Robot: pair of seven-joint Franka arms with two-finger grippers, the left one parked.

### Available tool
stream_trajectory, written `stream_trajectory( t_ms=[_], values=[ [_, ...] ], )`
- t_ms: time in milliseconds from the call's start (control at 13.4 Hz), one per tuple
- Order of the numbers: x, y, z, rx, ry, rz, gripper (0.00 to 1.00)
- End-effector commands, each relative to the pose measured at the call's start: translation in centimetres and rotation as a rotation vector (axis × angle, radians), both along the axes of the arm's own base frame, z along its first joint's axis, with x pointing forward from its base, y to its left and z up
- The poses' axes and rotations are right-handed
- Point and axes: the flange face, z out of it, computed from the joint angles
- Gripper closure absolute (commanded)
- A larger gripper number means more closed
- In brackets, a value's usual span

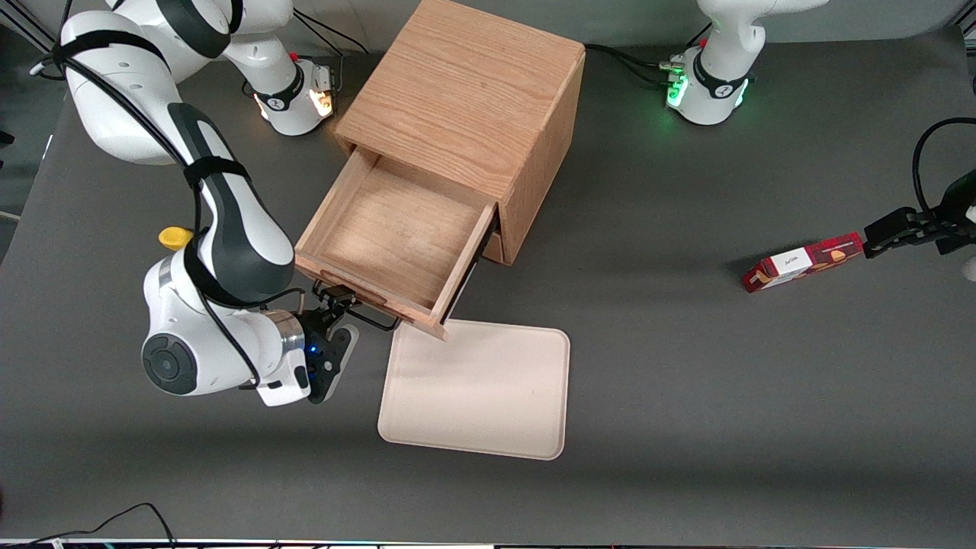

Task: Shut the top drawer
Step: 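Push the drawer front with the right gripper into the cabinet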

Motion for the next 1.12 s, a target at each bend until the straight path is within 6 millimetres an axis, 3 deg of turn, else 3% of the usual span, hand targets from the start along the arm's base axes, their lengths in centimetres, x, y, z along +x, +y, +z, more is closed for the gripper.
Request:
stream_trajectory(
  t_ms=[0, 673, 1048],
  values=[
    [-2.4, 1.5, 1.3, -0.015, 0.033, -0.042, 0.0],
    [-5.4, 4.4, 0.7, -0.031, 0.07, -0.044, 0.0],
    [-7.3, 5.0, 0.9, -0.06, 0.089, -0.035, 0.0]
  ],
)
